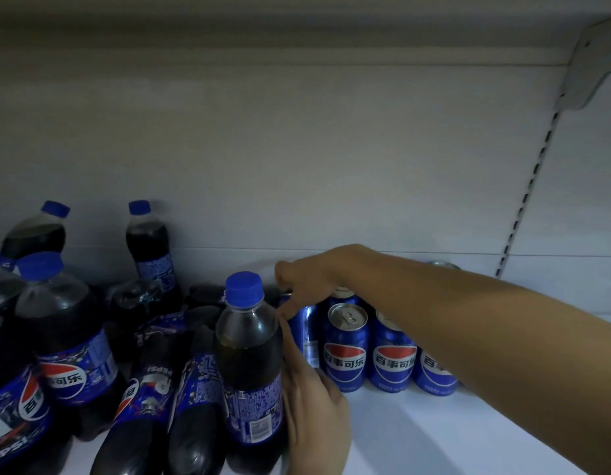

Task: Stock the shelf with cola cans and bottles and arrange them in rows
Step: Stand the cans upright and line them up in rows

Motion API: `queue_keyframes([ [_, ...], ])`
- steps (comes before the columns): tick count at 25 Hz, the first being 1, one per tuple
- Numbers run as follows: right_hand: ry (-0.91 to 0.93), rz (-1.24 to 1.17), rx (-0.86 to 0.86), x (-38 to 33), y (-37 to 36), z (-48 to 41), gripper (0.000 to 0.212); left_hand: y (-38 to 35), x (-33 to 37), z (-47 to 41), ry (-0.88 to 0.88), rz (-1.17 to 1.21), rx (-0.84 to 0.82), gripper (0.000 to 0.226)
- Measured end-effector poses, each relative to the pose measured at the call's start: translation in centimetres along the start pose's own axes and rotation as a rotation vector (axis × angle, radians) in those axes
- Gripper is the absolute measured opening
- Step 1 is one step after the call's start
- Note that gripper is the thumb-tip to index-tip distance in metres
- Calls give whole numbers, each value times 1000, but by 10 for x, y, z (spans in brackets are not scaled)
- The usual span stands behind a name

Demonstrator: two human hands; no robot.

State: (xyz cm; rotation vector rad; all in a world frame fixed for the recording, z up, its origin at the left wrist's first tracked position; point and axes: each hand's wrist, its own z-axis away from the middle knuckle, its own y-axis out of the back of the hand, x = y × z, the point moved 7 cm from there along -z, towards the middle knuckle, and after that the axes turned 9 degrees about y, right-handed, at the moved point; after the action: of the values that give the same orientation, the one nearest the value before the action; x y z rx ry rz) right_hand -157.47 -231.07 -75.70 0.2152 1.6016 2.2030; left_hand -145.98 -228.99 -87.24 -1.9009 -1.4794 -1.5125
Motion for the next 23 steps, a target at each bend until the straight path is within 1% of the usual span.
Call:
queue_keyframes([
  [2, 25, -14, 21, 0, 15, 8, 72, 4, 11, 4, -33, 38, 14, 108],
  [4, 42, 0, 60, 1, 33, 18, 73, 12, 34, 10, -27, 125, -13, 106],
  [5, 53, 19, 85, 2, 41, 24, 72, 18, 51, 12, -46, 190, -40, 101],
  [7, 75, 49, 146, 4, 56, 34, 65, 34, 87, 14, -164, 339, -113, 88],
  [9, 93, 49, 211, 5, 67, 44, 55, 57, 118, 5, -261, 437, -176, 70],
  [10, 109, 63, 243, 4, 72, 50, 51, 67, 129, -3, -263, 487, -219, 61],
  [11, 135, 87, 275, 1, 77, 57, 48, 76, 138, -10, -229, 560, -279, 54],
  [13, 180, 135, 327, -5, 85, 71, 45, 91, 155, -22, -124, 685, -392, 42],
  [14, 200, 153, 359, -9, 90, 79, 40, 99, 165, -26, -97, 717, -437, 39],
  [15, 222, 159, 411, -11, 96, 86, 28, 108, 174, -31, -90, 754, -482, 36],
  [16, 236, 152, 467, -12, 103, 92, 12, 119, 183, -40, -92, 806, -520, 33],
  [17, 239, 128, 516, -12, 110, 99, 4, 132, 191, -51, -114, 859, -549, 30],
  [18, 233, 83, 567, -10, 117, 105, 12, 146, 197, -66, -146, 889, -546, 26],
  [19, 206, 48, 588, -8, 123, 110, 14, 160, 199, -83, -173, 890, -508, 24],
  [20, 177, 26, 603, -6, 126, 114, 20, 169, 193, -103, -168, 872, -434, 23],
  [21, 153, 22, 602, -3, 127, 115, 30, 172, 181, -122, -129, 840, -342, 26],
  [22, 133, 24, 609, 0, 126, 114, 38, 167, 163, -140, -47, 766, -261, 29],
  [23, 132, 21, 617, 2, 125, 113, 42, 153, 138, -157, 48, 639, -215, 30],
])
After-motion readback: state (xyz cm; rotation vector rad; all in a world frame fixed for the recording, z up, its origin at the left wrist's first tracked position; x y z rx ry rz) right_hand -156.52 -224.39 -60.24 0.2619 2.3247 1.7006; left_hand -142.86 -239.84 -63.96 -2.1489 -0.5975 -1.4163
